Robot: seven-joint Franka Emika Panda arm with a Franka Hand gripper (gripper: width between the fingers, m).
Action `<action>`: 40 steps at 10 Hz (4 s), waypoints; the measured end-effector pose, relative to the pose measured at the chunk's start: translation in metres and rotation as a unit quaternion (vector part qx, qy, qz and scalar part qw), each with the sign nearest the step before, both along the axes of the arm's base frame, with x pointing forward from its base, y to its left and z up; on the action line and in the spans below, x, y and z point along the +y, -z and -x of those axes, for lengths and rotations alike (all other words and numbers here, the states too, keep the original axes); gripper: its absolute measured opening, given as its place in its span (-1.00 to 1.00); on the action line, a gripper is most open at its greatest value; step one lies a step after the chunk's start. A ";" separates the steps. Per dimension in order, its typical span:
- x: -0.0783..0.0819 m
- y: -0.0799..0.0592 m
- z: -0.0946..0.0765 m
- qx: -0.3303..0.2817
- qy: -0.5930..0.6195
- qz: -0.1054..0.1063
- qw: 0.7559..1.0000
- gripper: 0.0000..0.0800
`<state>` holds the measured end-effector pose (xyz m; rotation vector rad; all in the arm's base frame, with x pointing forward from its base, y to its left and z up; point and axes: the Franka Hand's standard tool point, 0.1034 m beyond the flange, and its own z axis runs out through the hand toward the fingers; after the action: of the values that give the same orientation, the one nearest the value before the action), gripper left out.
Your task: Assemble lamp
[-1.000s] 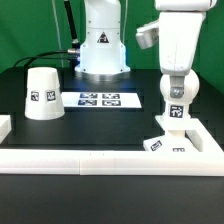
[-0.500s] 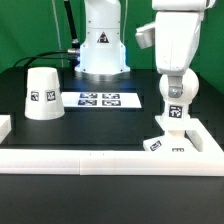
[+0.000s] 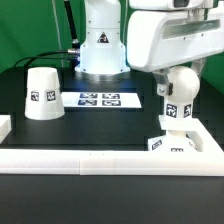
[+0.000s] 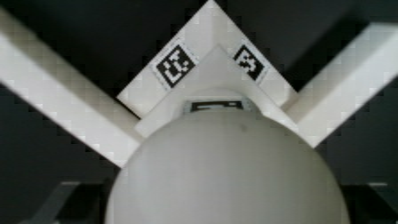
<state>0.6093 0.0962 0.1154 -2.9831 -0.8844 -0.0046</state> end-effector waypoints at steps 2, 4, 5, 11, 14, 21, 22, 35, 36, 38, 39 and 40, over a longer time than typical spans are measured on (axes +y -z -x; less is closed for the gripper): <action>0.001 0.000 -0.002 -0.004 0.053 -0.001 0.999 0.45; 0.001 0.000 -0.002 -0.002 0.122 -0.001 0.992 0.45; 0.001 0.000 -0.002 0.000 0.159 -0.002 0.987 0.45; 0.003 0.000 0.000 0.009 0.411 -0.005 0.911 0.45; 0.003 0.000 0.000 0.018 0.523 -0.009 0.852 0.45; 0.011 0.000 0.002 0.055 0.752 -0.018 0.657 0.45; 0.011 0.000 0.002 0.061 0.772 -0.021 0.633 0.45; 0.009 0.001 0.002 0.038 0.483 -0.032 0.874 0.75; 0.007 0.001 0.002 0.031 0.431 -0.028 0.902 0.75; 0.005 0.002 0.002 0.021 0.331 -0.023 0.943 0.75; 0.004 0.002 0.001 0.017 0.273 -0.021 0.962 0.75; 0.004 0.002 0.001 0.014 0.231 -0.019 0.973 0.75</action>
Offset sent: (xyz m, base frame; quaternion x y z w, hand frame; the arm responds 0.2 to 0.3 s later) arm 0.0000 0.0000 0.0000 0.0000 0.0000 0.1938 0.9810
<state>0.6081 0.0997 0.1137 -3.0633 -0.1678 0.0084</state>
